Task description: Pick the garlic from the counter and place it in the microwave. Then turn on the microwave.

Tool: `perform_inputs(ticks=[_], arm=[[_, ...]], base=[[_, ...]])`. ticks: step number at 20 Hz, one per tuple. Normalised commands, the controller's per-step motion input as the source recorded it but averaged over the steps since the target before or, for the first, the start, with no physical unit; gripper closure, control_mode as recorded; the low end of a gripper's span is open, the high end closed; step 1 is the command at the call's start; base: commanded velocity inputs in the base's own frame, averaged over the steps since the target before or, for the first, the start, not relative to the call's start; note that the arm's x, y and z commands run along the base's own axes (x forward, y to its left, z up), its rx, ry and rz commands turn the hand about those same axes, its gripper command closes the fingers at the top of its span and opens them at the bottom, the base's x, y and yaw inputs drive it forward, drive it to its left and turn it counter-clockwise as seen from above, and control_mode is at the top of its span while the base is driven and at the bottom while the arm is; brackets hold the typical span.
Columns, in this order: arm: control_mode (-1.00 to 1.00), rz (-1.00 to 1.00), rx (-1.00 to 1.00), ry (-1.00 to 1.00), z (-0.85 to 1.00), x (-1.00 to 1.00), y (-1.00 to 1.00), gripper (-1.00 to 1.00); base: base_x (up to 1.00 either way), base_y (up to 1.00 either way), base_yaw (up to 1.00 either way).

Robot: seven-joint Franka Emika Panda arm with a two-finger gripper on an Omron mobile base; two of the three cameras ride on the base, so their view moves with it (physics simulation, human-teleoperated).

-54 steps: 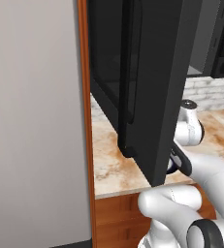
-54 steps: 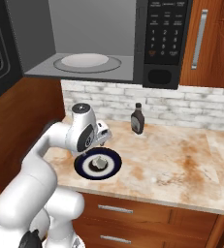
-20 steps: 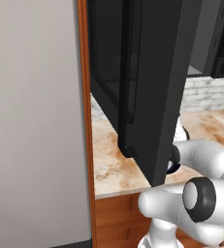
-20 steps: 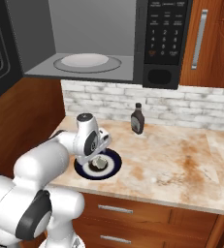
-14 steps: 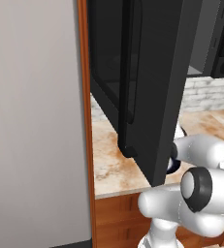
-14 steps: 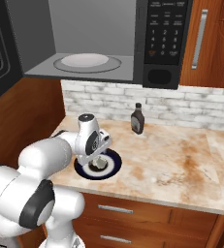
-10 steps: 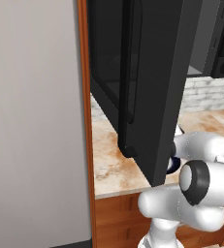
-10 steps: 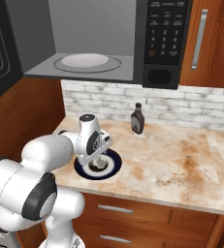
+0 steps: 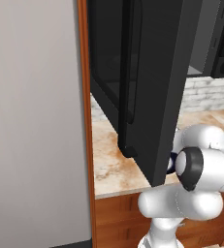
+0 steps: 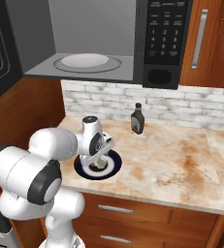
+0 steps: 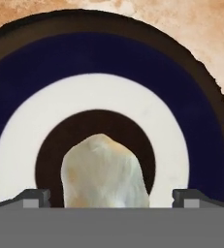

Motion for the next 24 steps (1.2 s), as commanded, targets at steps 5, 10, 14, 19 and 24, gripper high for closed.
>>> perform_inputs(ticks=[5, 10, 14, 19, 24], arm=[[-1.0, 0.01, 0.0, 0.0, -0.15, 0.06, -0.03, -1.0], [-1.0, 0.01, 0.0, 0.0, -0.14, 0.06, -0.01, -1.0], [-1.0, 0.0, 0.0, 0.01, -0.15, 0.05, 0.0, -1.0], [-1.0, 0.0, 0.0, 0.03, -0.2, 0.0, 0.0, -1.0], [-1.0, 0.0, 0.0, 0.03, -0.22, -0.01, 0.0, -1.0]], base=[[0.0, 0.0, 0.0], [0.0, 0.0, 0.0], [0.0, 0.0, 0.0], [0.0, 0.0, 0.0], [0.0, 0.0, 0.0]])
